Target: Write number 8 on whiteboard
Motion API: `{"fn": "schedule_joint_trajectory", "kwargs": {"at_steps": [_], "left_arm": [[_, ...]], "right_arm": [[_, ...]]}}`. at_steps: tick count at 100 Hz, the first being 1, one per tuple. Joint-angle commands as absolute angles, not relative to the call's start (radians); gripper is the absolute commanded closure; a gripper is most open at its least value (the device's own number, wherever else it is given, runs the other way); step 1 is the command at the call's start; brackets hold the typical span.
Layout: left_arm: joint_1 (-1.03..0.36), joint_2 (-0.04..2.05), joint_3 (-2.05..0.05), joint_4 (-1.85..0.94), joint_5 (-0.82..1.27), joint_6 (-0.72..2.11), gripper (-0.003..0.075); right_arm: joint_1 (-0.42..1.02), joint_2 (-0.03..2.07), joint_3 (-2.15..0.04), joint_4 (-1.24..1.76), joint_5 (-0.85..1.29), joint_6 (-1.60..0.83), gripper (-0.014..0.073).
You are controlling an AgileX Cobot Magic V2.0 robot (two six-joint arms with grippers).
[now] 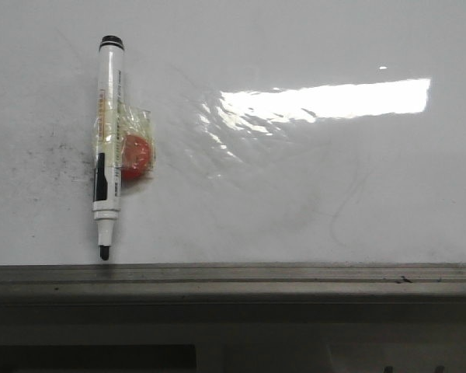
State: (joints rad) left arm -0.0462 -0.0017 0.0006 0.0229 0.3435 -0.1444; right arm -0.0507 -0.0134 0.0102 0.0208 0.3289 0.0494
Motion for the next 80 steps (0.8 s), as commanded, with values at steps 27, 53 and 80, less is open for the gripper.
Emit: {"fn": "schedule_joint_trajectory", "kwargs": {"at_steps": [27,53,80], "left_arm": [[-0.043,-0.032,0.033,0.016,0.301,-0.15,0.0741],[-0.043,-0.032,0.033,0.016,0.301,-0.15,0.0741],[-0.043,-0.032,0.033,0.08,0.292,-0.15,0.0741]], "right_arm": [[-0.055,-0.033,0.023,0.008,0.313,0.045,0.0657],[-0.055,-0.033,0.023,0.008,0.313,0.045,0.0657],[-0.055,-0.033,0.023,0.008,0.313,0.045,0.0657]]}}
